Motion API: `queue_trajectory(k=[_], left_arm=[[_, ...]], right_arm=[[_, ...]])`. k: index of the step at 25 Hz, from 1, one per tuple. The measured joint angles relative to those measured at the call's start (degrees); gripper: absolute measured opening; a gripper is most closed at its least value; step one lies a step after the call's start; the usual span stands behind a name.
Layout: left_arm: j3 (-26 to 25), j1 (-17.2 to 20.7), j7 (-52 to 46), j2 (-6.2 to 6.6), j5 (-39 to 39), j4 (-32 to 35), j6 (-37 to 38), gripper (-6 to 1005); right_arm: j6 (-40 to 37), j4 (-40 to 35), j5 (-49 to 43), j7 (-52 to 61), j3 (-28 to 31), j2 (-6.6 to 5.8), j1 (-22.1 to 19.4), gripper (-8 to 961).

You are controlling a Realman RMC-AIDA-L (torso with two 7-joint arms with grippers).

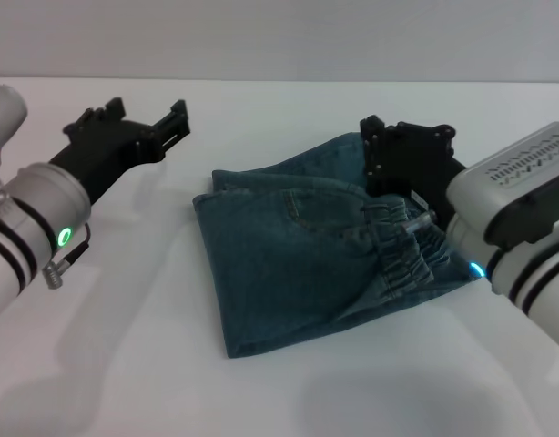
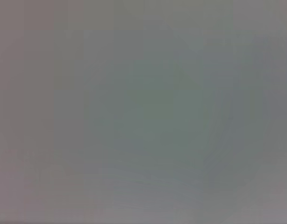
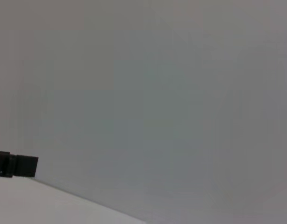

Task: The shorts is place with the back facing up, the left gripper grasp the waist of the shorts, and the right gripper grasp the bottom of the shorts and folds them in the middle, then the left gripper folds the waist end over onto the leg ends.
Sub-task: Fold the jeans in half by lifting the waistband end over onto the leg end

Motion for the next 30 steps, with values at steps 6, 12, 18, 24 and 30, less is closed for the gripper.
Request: queue_trajectory(k=[6,12,18,24,30], left_arm=[[-0.36,2.83,0.02,0.09,0.32,0.22,2.64,849],[-0.89,4.92,0.12,0.11,1.46,-0.97,2.78,849],[-0.84,3.68,0.14,0.01,1.50,-0.11,2.79,849],[-0.59,3.46,0.16,0.00,1.50,-0.06,2.83,848],[-0.92,4.36,0.20,0.08,2.31,-0.30,3.30,848]], right_arm=[[5.00,-0.29,0.34,1.47,-1.44,0.43,1.00,127],[7.93,3.65,0.08,1.39,-4.28,0.03,-1.51,130],[3.09,2.35,1.01,2.49,-1.32,0.42,-1.39,134],[-5.95,0.42,0.99,2.97,-1.03,-0.05,-2.11,137],[-9.19,-2.29,0.56,3.75,-1.20,0.38,-2.33,141]])
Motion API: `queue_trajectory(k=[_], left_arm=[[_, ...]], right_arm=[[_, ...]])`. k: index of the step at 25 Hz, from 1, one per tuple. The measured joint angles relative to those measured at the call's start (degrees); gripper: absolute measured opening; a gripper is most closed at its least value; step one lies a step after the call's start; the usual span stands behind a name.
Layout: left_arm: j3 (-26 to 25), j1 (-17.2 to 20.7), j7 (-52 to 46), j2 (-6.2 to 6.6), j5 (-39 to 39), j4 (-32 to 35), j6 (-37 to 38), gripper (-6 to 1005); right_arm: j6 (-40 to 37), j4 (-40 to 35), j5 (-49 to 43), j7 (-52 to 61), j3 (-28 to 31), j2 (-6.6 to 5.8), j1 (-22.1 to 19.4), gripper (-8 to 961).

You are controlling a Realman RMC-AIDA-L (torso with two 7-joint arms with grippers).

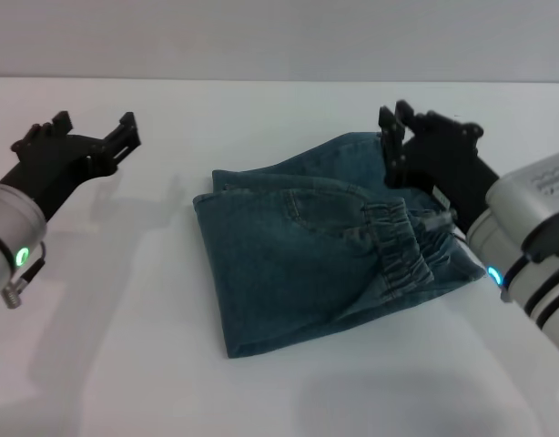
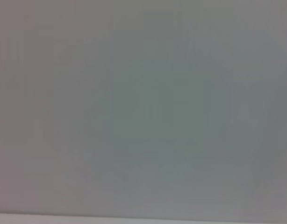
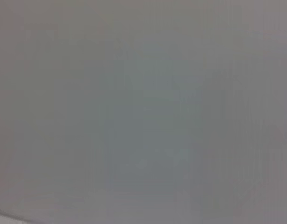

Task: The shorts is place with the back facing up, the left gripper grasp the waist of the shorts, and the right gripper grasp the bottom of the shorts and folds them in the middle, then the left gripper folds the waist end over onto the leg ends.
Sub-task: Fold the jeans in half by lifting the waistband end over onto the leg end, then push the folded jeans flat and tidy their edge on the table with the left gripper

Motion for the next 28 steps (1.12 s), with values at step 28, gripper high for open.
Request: queue_trajectory(k=[28], left_arm=[[-0.47,3.98,-0.48,-0.18,3.59,-4.34,2.61,848]], right_arm=[[8.92,4.20,-0.87,3.04,-14.46,-2.37,-2.79,0]])
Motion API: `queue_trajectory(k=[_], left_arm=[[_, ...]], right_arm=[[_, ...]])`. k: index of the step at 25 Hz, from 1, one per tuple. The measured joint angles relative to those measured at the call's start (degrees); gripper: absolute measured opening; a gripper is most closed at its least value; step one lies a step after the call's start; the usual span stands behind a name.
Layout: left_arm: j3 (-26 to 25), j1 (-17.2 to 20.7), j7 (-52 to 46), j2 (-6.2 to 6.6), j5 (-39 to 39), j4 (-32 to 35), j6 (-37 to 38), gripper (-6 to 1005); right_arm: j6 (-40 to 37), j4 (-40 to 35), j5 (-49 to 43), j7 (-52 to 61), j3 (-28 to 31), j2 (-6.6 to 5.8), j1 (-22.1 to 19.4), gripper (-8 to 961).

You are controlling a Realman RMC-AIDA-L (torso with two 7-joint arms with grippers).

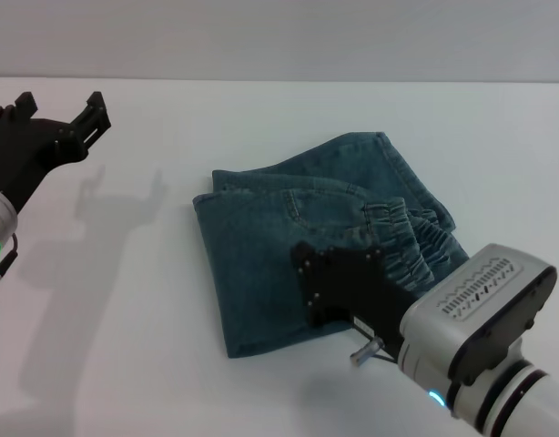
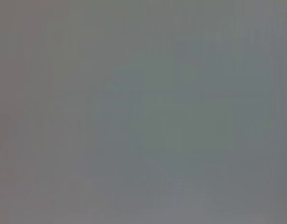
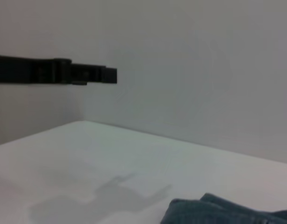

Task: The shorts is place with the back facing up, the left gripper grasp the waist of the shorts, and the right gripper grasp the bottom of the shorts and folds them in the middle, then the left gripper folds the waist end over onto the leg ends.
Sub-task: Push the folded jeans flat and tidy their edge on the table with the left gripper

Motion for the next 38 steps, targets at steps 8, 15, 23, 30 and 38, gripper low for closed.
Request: queue_trajectory(k=[8,15,23,30,38], left_arm=[[-0.16,-1.14,-0.09,0.00,-0.23,1.01,-0.20,848],[-0.25,-2.46,-0.16,0.00,-0.32,2.01,-0.39,847],[-0.24,-3.42,-0.26,-0.03,-0.36,2.52,-0.52,847],[0.04,-3.91,-0.28,-0.08,-0.45,2.76,-0.53,847],[0.29,-4.24,-0.28,-0.09,-0.45,3.11,-0.53,847]], right_arm=[[-0.01,-1.15,-0.75,-1.02,-1.09,0.73,-0.65,-1],[0.01,-3.15,-0.55,-0.80,-1.74,1.11,-0.60,-1],[-0.95,-8.98,-0.42,-0.73,-0.89,3.46,1.97,-1],[-2.37,-13.51,-0.19,-0.62,0.40,4.45,5.74,0],[-6.43,-18.91,-0.07,1.74,2.47,4.68,9.83,-1]])
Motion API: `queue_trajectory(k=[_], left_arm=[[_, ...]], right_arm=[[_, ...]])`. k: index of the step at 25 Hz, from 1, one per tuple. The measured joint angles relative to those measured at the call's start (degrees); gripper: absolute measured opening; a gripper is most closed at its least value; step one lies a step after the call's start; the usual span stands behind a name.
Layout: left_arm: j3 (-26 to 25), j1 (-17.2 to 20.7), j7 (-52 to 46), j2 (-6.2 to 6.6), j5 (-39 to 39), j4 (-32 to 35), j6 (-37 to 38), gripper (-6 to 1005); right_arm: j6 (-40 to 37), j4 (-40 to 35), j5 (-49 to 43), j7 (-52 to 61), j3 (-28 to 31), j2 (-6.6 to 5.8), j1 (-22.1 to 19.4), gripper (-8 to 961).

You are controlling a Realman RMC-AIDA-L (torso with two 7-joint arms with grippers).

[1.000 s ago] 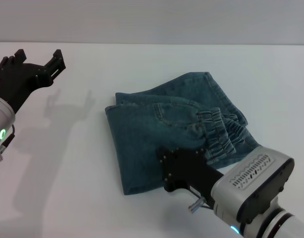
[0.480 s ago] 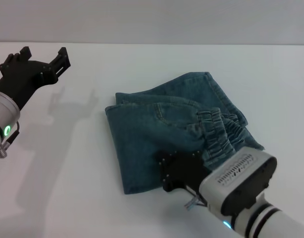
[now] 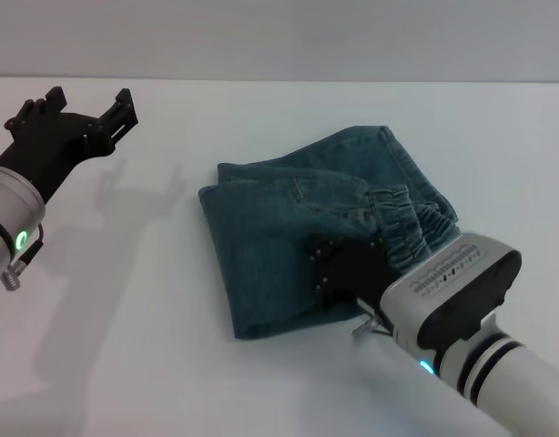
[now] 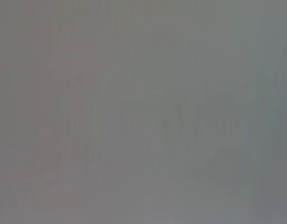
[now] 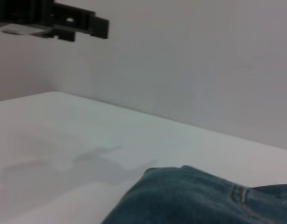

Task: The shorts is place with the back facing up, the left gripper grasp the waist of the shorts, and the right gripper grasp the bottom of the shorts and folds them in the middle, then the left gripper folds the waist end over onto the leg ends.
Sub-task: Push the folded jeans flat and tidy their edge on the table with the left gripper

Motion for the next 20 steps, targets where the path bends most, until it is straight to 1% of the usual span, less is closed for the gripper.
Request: queue_trajectory(k=[7,12,18,20], left_arm=[[0.06,-0.63,0.00,0.00,0.01,0.38,-0.05,847],[0.09,-0.65,-0.04,0.00,0.01,0.52,-0.09,847],[0.09,-0.65,-0.15,0.01,0.01,0.75,-0.09,846],[0.09,-0.68,-0.20,0.00,0.00,0.75,-0.19,846]], right_arm=[[-5.02,-6.43,0.02,5.74,-0.23,0.20,5.03,0],[-5.90,-6.51,-0.46,6.16,-0.95,0.21,6.09,0],[-6.19,-8.56,-0.14,6.45,-1.41,0.43,9.05,0],[-7.11,-8.40,-0.24,6.20,-1.27,0.37,9.08,0]])
